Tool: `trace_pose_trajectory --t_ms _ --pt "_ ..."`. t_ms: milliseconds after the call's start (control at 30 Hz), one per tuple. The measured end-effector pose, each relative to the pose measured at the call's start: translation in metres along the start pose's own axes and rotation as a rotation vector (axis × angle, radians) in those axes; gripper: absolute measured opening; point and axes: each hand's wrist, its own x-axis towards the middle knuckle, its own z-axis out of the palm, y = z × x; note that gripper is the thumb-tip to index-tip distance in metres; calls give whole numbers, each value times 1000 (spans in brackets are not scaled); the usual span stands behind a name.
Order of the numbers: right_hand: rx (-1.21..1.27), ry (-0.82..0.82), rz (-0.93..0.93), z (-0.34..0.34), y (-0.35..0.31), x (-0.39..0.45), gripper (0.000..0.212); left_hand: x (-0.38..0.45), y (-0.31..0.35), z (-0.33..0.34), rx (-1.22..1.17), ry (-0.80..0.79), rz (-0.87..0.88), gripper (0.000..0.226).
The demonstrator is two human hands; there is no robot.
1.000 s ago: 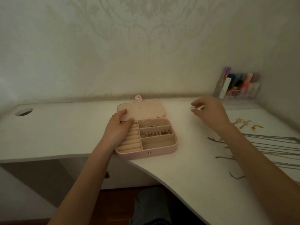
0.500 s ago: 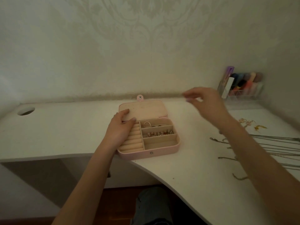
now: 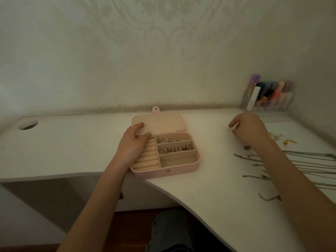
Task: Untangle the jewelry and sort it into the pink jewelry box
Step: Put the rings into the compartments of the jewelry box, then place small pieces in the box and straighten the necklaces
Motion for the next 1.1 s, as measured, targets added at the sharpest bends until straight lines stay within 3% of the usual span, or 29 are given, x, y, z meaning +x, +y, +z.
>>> trace_pose_trajectory --t_ms 100,200,400,600,800,967,1100 --pt "-16 86 -92 6 1 -6 26 1 -1 0 8 -5 5 46" --pt "113 62 -185 2 -13 -14 25 2 -2 0 28 -12 3 46" --pt "693 -242 -371 -15 -78 -50 21 3 -4 0 37 -27 4 47" --pt "432 -199 -495 13 -92 -63 20 7 -8 2 35 -24 2 47" --pt "493 -113 -442 -14 -72 -52 13 11 -10 7 61 -32 6 50" --pt "391 29 -368 -55 -10 -46 14 22 3 35 82 -92 51 47" --pt "294 172 -172 -77 62 -53 19 30 22 63 111 -110 47 49"
